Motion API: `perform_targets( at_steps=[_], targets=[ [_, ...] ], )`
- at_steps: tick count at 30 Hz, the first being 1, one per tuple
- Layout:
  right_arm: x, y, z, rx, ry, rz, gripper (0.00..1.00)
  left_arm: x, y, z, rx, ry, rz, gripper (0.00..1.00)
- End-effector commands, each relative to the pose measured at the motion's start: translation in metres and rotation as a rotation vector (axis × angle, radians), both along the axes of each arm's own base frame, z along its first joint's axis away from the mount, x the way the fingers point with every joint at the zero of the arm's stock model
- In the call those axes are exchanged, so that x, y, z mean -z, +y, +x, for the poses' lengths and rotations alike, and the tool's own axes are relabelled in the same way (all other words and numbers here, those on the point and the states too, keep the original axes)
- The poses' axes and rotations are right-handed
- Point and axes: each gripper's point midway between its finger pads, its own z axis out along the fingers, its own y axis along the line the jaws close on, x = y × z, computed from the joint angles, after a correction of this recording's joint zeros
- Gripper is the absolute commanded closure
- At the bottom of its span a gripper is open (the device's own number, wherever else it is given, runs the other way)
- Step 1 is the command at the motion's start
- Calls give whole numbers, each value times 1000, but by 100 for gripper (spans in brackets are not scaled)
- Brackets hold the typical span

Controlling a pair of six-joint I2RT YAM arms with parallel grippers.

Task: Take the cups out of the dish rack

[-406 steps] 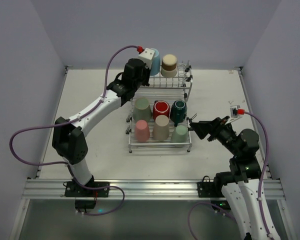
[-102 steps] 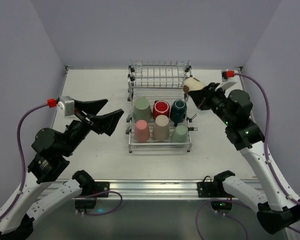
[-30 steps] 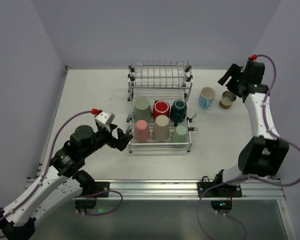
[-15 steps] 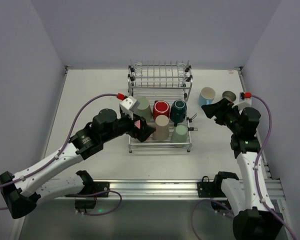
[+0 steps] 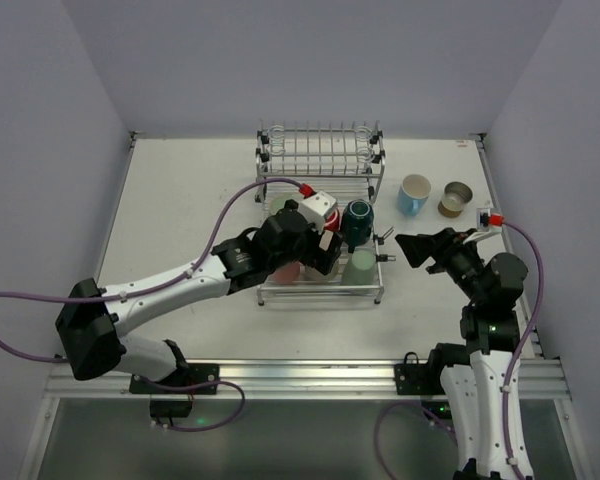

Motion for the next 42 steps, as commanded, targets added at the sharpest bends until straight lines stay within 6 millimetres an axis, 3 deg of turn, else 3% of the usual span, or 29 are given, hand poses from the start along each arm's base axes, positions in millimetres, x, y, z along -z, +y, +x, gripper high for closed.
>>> perform_targets(
  at_steps=[1,6,15,18,20,22,25,31,32,33,36,38,42],
  targets=[
    [4,11,-9,-75,5,3,21,-28,-10,21,-39,-99,-25,0],
    [3,12,-10,-88,4,3,21,-7,-16,28,-47,-81,24,0],
    [-2,16,-11,-111,-3,19,21,9,-23,36,-59,-76,46,1],
    [-1,16,-10,-111,0,20,21,8,-25,36,-53,-80,34,16],
    [1,14,-9,-98,9,21,21,6,-25,35,-51,-84,23,37],
    [0,14,-9,-96,8,29,21,-4,-24,34,-52,-95,-2,50],
    [-5,19,-12,-127,6,64,21,-26,-19,32,-61,-126,-39,59],
    [-31,34,-22,-211,-37,181,21,-95,3,20,-77,-211,-163,62],
    [-29,37,-22,-216,-32,206,21,-115,11,15,-81,-233,-211,62],
    [-39,40,-25,-232,-65,241,21,-125,14,11,-78,-244,-242,63],
    [-44,59,-31,-311,-91,293,22,-163,20,-4,-43,-289,-382,64],
    [-46,73,-36,-376,-88,309,22,-182,24,-16,-14,-297,-470,64],
    [-59,90,-45,-477,-111,356,22,-199,27,-32,30,-301,-610,64]
  ],
)
